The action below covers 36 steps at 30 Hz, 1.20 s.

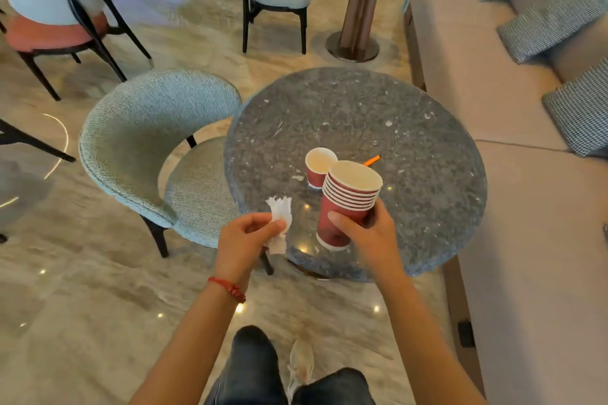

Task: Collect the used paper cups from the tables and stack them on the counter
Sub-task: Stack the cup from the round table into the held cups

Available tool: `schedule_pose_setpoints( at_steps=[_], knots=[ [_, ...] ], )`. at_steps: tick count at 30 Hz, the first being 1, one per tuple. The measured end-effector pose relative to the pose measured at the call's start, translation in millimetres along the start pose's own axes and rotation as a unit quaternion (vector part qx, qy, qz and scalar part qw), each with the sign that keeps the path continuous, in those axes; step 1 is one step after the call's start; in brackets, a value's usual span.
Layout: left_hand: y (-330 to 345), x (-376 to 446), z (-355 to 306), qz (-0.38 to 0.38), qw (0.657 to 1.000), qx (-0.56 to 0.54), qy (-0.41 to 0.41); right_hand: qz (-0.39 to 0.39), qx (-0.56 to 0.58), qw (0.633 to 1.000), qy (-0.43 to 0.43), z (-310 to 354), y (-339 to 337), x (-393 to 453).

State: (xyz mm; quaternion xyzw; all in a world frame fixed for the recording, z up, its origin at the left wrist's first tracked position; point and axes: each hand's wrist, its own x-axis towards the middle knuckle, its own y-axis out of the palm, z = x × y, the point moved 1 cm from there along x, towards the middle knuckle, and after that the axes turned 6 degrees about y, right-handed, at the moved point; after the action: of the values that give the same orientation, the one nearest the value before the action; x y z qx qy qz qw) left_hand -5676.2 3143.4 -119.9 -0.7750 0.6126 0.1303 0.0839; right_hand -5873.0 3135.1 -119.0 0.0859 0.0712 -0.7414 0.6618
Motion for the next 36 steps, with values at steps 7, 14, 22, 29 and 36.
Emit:
schedule_pose_setpoints(
  at_steps=[7,14,22,29,36],
  knots=[
    [19.1,76.3,-11.5,0.014,0.999,0.021,-0.022,-0.019,-0.001,1.000,-0.001,9.5,8.5,84.9],
    [25.4,159.9,-27.6,0.030,0.999,0.026,-0.033,-0.068,-0.020,0.997,0.029,1.3,32.0,156.0],
    [25.1,196.1,-20.4,0.048,0.996,0.046,-0.059,-0.095,-0.044,0.994,0.040,-18.4,43.6,188.8],
    [25.0,195.7,-11.3,0.027,0.995,0.053,-0.080,-0.068,-0.066,0.993,0.067,-33.5,43.0,199.2],
    [20.0,186.9,-6.0,0.017,0.995,0.060,-0.074,-0.043,-0.078,0.994,0.067,-50.8,41.5,194.1]
  ],
)
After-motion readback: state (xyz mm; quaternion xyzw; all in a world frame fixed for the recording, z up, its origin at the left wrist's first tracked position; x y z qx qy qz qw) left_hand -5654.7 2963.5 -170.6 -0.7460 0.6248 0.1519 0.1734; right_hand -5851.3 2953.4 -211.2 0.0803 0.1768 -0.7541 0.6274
